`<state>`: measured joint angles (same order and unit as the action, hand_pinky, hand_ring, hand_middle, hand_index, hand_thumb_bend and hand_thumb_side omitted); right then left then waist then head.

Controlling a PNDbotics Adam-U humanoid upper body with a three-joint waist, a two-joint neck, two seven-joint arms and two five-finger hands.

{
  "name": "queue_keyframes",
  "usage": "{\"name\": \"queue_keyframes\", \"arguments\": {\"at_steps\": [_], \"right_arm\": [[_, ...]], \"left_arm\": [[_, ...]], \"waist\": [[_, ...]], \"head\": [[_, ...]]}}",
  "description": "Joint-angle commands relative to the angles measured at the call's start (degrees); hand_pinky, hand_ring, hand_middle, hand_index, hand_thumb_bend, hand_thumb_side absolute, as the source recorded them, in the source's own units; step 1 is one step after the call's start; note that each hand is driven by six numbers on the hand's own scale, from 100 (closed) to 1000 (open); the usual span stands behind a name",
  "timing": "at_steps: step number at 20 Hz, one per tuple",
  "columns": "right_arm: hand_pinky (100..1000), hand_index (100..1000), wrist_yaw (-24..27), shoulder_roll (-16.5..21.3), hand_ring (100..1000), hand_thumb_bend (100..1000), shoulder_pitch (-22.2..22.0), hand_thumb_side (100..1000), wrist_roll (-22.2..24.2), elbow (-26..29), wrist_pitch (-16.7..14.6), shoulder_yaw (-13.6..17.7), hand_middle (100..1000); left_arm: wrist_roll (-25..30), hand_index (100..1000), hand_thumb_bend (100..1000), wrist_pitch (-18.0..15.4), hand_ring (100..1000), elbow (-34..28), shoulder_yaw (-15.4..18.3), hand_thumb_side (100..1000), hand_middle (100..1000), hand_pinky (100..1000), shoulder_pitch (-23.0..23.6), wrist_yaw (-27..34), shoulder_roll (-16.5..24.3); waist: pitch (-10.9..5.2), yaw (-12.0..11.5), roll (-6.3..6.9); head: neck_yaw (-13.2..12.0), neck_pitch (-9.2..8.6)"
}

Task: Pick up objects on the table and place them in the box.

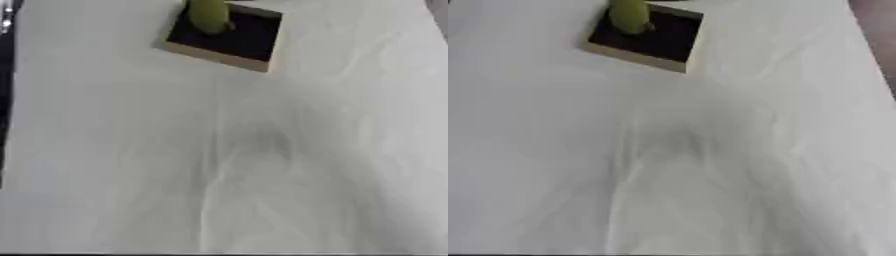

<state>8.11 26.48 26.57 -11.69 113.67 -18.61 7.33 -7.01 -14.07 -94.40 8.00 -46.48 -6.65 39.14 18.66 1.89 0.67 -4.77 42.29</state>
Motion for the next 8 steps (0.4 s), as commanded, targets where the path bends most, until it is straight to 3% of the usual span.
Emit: {"name": "queue_keyframes", "arguments": {"at_steps": [1, 4, 8], "right_arm": [[826, 765, -1.3, 3.4, 792, 100, -0.4, 437, -1.8, 0.9, -0.8, 1.5, 641], [825, 765, -2.3, 4.5, 792, 100, -1.6, 427, -3.2, 0.9, -1.6, 2.4, 642], [824, 765, -3.5, 5.0, 791, 100, -2.8, 418, -5.2, 0.9, -2.4, 3.4, 642]], "left_arm": [[-5.8, 839, 100, 0.2, 761, -6.3, 3.1, 520, 761, 765, 5.7, 12.6, 7.6], [-10.7, 833, 100, -2.4, 755, -10.7, 6.0, 570, 754, 757, 15.4, 19.5, 10.5], [-13.7, 830, 100, -6.4, 751, -14.8, 9.8, 573, 752, 753, 27.2, 21.6, 9.4]], "waist": [[-1.57, -0.7, 0.05], [-1.64, -1.9, -0.19], [-1.38, -3.1, -0.89]], "head": [[1.4, 0.77], [2.5, 0.60], [3.9, -0.07]]}}
